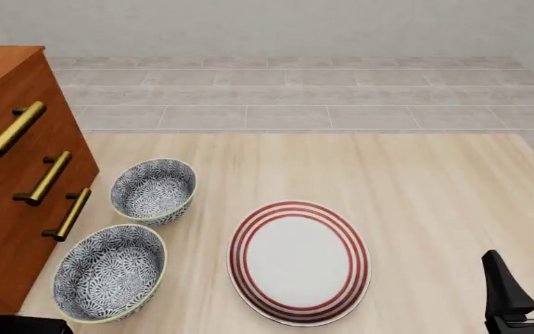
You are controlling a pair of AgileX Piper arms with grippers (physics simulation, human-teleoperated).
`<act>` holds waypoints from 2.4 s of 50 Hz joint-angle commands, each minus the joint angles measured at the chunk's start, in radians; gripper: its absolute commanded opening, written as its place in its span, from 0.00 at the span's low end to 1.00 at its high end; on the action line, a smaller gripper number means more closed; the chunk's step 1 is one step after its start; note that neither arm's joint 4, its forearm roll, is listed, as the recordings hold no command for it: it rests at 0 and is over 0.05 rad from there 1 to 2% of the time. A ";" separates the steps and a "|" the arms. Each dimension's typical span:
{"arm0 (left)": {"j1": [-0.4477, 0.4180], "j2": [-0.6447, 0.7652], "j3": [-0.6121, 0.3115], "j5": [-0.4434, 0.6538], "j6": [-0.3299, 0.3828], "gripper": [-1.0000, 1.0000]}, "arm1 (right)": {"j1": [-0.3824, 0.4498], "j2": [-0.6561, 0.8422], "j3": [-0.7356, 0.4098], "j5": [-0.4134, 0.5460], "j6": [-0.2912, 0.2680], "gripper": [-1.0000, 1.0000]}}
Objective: Put the bowl at the front on the plate.
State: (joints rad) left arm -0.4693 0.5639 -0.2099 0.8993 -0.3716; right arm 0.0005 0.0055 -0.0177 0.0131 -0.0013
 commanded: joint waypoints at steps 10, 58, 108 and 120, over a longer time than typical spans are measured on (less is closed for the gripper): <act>-0.069 0.080 0.098 -0.142 -0.065 1.00 | 0.000 0.000 0.006 -0.006 0.001 1.00; -0.341 -0.030 -0.013 -0.008 -0.293 0.00 | 0.000 0.000 0.006 -0.006 0.000 1.00; -0.511 0.131 -0.294 -0.091 -0.424 0.00 | 0.000 -0.001 0.006 -0.006 0.000 1.00; -0.517 0.248 -0.368 -0.145 -0.422 0.00 | 0.000 0.000 0.006 -0.006 0.000 1.00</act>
State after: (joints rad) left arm -0.9706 0.7303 -0.5221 0.8000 -0.7842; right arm 0.0006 0.0055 -0.0177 0.0131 -0.0013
